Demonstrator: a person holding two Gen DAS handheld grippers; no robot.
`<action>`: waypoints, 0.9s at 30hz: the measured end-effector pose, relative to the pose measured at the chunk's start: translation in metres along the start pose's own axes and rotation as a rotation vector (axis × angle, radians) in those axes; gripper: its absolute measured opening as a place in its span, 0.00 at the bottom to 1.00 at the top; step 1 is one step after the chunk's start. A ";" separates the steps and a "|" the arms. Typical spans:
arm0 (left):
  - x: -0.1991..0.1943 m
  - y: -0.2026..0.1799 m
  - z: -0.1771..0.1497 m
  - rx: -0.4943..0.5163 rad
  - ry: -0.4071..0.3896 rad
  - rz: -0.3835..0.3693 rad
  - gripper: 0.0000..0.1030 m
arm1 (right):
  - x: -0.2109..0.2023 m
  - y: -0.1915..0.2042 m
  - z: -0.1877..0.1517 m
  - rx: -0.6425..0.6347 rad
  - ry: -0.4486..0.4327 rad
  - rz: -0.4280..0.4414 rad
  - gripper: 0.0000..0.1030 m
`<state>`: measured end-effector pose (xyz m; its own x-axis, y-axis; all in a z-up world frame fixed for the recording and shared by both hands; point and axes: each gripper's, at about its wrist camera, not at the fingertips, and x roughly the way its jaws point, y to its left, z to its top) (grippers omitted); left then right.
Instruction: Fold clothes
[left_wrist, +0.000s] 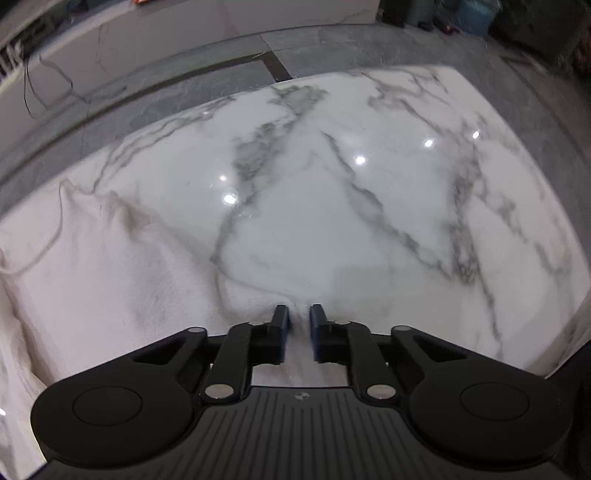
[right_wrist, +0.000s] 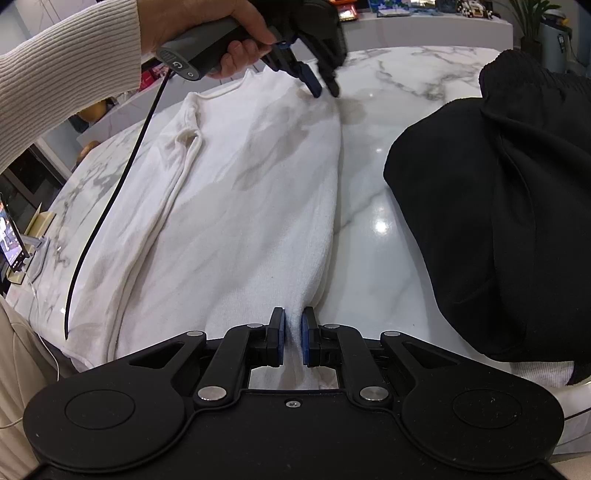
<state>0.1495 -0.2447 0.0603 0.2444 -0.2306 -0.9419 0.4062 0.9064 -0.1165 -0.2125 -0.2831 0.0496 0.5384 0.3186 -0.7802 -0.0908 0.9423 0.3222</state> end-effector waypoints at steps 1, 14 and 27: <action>-0.003 0.003 0.000 -0.007 -0.003 -0.014 0.09 | -0.001 0.000 0.000 0.004 -0.003 -0.003 0.07; -0.062 0.081 -0.012 -0.141 -0.073 -0.215 0.09 | -0.035 0.067 0.010 -0.193 -0.076 -0.002 0.07; -0.044 0.167 -0.062 -0.247 -0.095 -0.300 0.10 | 0.007 0.138 -0.001 -0.376 0.036 0.002 0.07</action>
<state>0.1518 -0.0615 0.0630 0.2321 -0.5190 -0.8226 0.2509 0.8491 -0.4649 -0.2221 -0.1509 0.0885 0.5084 0.3173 -0.8006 -0.3970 0.9113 0.1091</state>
